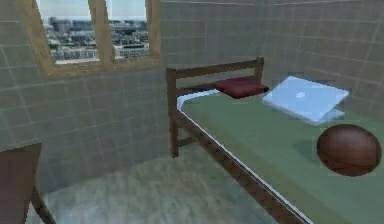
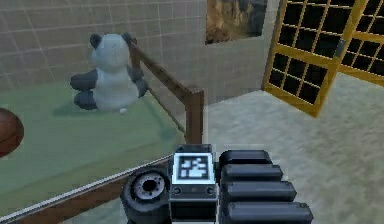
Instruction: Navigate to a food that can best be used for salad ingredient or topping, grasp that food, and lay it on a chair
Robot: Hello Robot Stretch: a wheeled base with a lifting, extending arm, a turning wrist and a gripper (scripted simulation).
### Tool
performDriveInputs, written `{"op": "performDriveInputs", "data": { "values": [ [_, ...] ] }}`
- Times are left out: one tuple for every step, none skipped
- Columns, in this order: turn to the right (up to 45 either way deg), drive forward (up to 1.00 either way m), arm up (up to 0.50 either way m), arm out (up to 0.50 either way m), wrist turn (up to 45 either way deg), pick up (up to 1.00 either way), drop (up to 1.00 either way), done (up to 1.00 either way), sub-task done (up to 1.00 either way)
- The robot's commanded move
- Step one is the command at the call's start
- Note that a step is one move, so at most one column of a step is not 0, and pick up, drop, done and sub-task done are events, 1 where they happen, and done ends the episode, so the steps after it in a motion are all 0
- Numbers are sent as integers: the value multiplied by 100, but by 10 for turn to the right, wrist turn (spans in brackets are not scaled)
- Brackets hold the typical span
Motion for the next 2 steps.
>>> {"op": "performDriveInputs", "data": {
  "values": [
    [-450,0,0,0,0,0,0,0,0],
    [-30,0,0,0,0,0,0,0,0]
  ]
}}
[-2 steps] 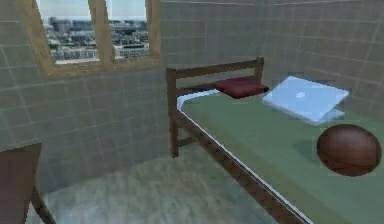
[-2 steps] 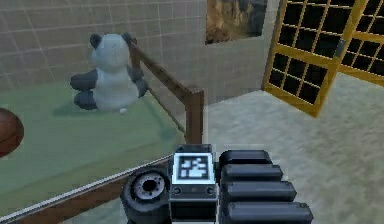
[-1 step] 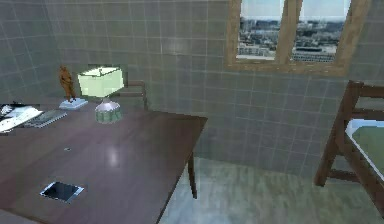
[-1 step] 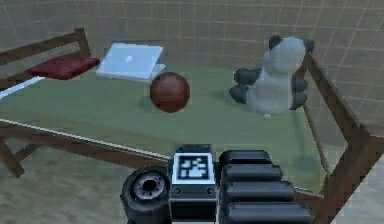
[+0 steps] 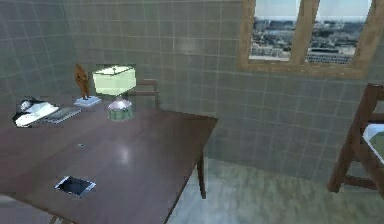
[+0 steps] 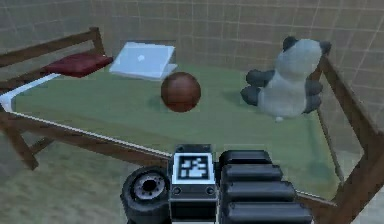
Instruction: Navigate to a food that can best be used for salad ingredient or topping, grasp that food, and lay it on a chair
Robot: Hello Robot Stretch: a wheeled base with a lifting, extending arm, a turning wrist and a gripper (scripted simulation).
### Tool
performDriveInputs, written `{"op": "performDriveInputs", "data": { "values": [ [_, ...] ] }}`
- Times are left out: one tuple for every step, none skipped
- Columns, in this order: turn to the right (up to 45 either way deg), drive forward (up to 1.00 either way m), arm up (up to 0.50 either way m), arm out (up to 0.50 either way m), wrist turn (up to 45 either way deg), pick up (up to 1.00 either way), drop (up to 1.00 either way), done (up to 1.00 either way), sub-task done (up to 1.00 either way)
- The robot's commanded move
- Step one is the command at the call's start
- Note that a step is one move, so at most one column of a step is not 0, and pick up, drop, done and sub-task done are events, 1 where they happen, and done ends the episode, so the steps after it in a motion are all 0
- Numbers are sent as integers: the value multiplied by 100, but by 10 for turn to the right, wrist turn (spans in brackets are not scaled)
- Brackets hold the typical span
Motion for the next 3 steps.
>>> {"op": "performDriveInputs", "data": {
  "values": [
    [450,0,0,0,0,0,0,0,0],
    [450,0,0,0,0,0,0,0,0],
    [450,0,0,0,0,0,0,0,0]
  ]
}}
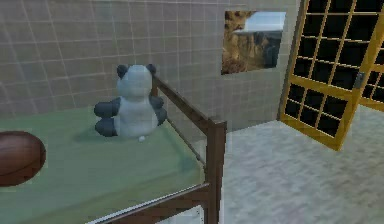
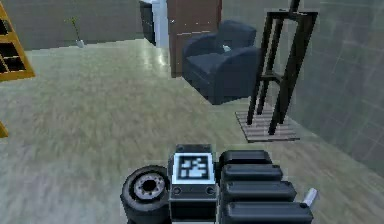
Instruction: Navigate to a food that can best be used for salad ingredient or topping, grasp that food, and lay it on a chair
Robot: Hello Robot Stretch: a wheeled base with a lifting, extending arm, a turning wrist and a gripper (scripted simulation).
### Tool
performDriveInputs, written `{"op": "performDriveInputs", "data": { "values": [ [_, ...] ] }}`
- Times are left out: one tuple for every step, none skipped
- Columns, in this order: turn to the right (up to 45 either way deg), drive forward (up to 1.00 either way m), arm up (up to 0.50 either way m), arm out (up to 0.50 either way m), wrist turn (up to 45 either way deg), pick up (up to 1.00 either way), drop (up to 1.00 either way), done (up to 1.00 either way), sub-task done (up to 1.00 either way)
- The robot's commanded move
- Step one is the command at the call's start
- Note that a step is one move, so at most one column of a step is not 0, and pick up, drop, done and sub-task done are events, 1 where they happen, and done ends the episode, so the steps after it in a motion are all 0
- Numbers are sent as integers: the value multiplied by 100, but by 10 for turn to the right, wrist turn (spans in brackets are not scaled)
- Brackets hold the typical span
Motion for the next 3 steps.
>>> {"op": "performDriveInputs", "data": {
  "values": [
    [120,0,0,0,0,0,0,0,0],
    [-450,0,0,0,0,0,0,0,0],
    [-450,0,0,0,0,0,0,0,0]
  ]
}}
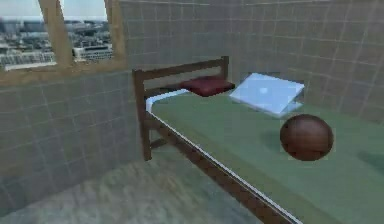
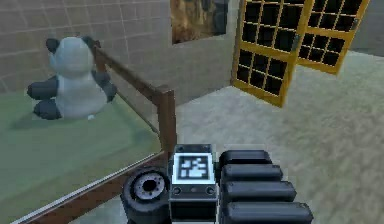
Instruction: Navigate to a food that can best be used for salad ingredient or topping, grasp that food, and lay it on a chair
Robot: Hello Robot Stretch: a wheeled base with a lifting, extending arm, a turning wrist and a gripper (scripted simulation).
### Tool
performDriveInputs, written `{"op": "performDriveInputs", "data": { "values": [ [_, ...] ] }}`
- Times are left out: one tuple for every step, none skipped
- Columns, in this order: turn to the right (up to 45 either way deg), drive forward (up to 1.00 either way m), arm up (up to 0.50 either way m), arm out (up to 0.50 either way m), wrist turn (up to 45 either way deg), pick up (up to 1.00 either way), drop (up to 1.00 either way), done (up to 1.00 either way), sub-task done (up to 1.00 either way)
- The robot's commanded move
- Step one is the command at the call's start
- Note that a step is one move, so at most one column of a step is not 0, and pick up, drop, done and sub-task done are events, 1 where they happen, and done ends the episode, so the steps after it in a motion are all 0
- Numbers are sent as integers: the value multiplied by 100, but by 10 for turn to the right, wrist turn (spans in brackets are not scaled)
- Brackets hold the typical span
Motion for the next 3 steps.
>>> {"op": "performDriveInputs", "data": {
  "values": [
    [-450,0,0,0,0,0,0,0,0],
    [-180,0,0,0,0,0,0,0,0],
    [450,0,0,0,0,0,0,0,0]
  ]
}}
